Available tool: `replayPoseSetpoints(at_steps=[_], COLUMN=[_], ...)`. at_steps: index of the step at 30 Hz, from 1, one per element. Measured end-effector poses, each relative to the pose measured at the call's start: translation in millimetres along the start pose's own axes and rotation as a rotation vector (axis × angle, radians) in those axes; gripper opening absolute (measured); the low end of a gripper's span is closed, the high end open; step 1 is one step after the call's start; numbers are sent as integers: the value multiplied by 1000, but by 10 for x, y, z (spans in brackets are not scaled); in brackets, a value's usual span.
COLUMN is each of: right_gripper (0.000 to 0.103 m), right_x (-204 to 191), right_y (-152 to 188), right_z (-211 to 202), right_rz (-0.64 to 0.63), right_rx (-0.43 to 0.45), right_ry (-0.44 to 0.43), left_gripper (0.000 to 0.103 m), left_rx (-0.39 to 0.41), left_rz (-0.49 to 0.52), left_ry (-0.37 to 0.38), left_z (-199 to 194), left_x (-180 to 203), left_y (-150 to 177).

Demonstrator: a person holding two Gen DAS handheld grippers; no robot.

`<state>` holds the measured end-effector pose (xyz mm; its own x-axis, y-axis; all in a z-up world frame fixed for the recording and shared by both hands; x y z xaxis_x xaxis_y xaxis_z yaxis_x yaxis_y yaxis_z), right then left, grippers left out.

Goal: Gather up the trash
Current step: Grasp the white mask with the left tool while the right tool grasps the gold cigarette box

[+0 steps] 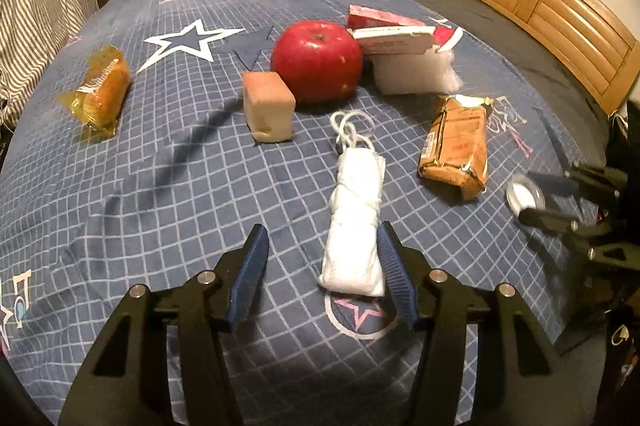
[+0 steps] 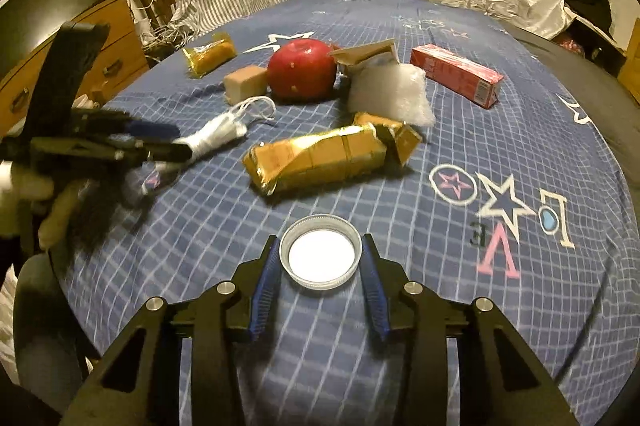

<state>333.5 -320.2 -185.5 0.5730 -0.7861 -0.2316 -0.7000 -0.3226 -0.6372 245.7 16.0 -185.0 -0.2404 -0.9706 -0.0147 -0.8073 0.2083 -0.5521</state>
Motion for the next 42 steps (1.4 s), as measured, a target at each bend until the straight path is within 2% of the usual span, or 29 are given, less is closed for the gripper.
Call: replayPoseSetpoints(at_steps=[2, 4, 7, 9, 11, 16, 18, 22, 25, 27, 29, 30, 31, 36, 38, 39, 40, 42], right_gripper=[42, 44, 53, 54, 54, 54, 55, 56, 56, 57, 61, 67, 68, 70, 66, 55, 50, 46], right_x=[-14, -14, 38, 122, 214, 484, 515, 488, 503, 522, 556, 571, 597, 497, 485, 503, 501, 503], right_y=[31, 17, -103, -229, -313, -406, -416, -488, -516, -516, -494, -475, -476, -572, -584, -559, -548, -535], right_z=[-1, -29, -193, -197, -66, 283, 368, 434, 455, 470, 458, 445, 460, 561, 612, 610, 617, 596], right_rz=[9, 39, 135, 269, 374, 629, 686, 687, 701, 741, 848, 908, 922, 858, 835, 824, 812, 788], right_rx=[-1, 17, 98, 129, 119, 111, 113, 114, 117, 123, 148, 173, 182, 169, 167, 165, 169, 180], right_ry=[-6, -9, -31, -106, -157, -136, -129, -91, -68, -72, -97, -125, -123, -45, -29, -25, -45, -73], left_gripper=[56, 61, 62, 62, 62, 62, 62, 62, 54, 50, 50, 50, 50, 50, 50, 50, 48, 36], left_rx=[10, 20, 8, 1, -4, -5, -14, -15, -7, -5, -6, -6, -6, -11, -7, -2, 2, 12], left_rz=[-15, -5, 29, 41, 41, 28, 33, 64, 53, 31, 24, 24, 23, 21, 14, 8, 1, -10], left_ry=[22, 28, 10, -9, -44, -83, -94, -143, -162, -167, -168, -170, -170, -169, -174, -174, -176, -178], left_z=[-18, -23, 46, 85, 126, 148, 176, 251, 259, 262, 276, 266, 271, 282, 286, 289, 274, 247], left_x=[27, 79, 196, 228, 230, 219, 249, 335, 319, 291, 283, 287, 286, 281, 279, 273, 279, 265], left_y=[-47, -63, -60, -51, -70, -126, -119, -107, -100, -107, -115, -107, -107, -111, -110, -106, -86, -58])
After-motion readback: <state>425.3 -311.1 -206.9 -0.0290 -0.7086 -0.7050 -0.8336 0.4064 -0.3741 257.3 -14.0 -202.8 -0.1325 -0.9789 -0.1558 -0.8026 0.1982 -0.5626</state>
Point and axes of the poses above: each gripper's, at about its wrist camera, not at the fingertips, and z roughly the way its jaws point, x to its right, y to its underside, the point moved 4 cm from there along z, roughly the way its jaws point, and after that the axes turned 9 degrees about -y, right-handed, at the moved point
